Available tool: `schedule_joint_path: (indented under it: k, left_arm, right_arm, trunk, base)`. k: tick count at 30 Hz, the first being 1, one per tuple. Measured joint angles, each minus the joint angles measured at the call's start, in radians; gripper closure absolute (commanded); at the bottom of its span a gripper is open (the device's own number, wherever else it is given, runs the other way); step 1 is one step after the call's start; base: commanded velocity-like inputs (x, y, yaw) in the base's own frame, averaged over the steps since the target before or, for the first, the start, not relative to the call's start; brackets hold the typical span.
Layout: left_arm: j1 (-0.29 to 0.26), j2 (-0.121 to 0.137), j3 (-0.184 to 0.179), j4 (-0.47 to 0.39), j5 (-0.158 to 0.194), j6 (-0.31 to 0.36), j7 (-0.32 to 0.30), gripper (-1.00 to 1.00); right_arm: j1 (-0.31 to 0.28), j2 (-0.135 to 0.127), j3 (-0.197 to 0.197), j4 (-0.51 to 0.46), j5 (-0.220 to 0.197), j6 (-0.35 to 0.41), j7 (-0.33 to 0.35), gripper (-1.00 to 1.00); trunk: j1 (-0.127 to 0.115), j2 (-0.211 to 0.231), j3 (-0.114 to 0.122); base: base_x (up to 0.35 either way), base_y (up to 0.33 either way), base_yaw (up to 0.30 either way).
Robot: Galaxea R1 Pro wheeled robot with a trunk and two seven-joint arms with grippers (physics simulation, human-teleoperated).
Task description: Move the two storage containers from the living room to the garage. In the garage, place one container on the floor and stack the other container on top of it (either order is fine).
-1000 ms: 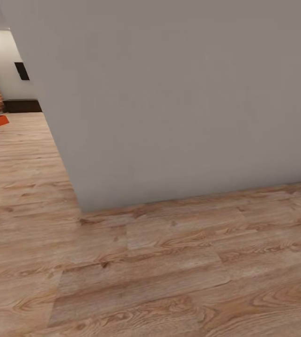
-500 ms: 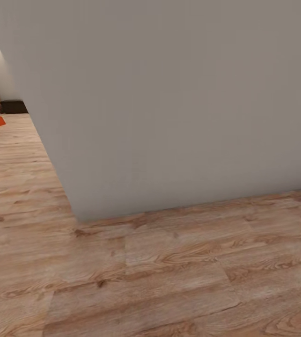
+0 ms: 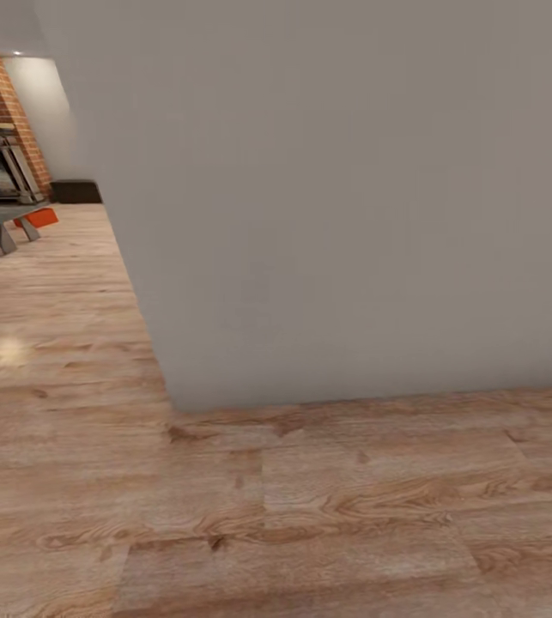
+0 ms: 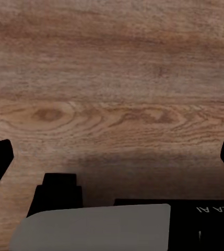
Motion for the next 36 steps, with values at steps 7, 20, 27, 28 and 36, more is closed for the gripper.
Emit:
schedule_joint_path:
  k: [7,20,27,28,36]
  left_arm:
    - [0.000,0.000,0.000,0.000,0.000,0.000,0.000,-1.00]
    - [0.000,0.000,0.000,0.000,0.000,0.000,0.000,-1.00]
    - [0.000,0.000,0.000,0.000,0.000,0.000,0.000,-1.00]
    - [0.000,0.000,0.000,0.000,0.000,0.000,0.000,-1.00]
    - [0.000,0.000,0.000,0.000,0.000,0.000,0.000,-1.00]
  right_arm:
    - [0.000,0.000,0.000,0.011,0.000,0.000,0.000,-1.00]
    - [0.000,0.000,0.000,0.013,0.000,0.000,0.000,-1.00]
    - [0.000,0.000,0.000,0.013,0.000,0.000,0.000,-1.00]
    - [0.000,0.000,0.000,0.013,0.000,0.000,0.000,-1.00]
    - [0.000,0.000,0.000,0.014,0.000,0.000,0.000,-1.00]
  trunk:
    - [0.000,0.000,0.000]
    - [0.000,0.000,0.000]
    - [0.000,0.000,0.000]
    - [0.000,0.000,0.000]
    - [0.000,0.000,0.000]
  base:
    - [0.114,0.291,0.294]
    - [0.021,0.312,0.295]
    - [0.183,0.299,0.296]
    - [0.257,0.256,0.296]
    - [0.287,0.219,0.296]
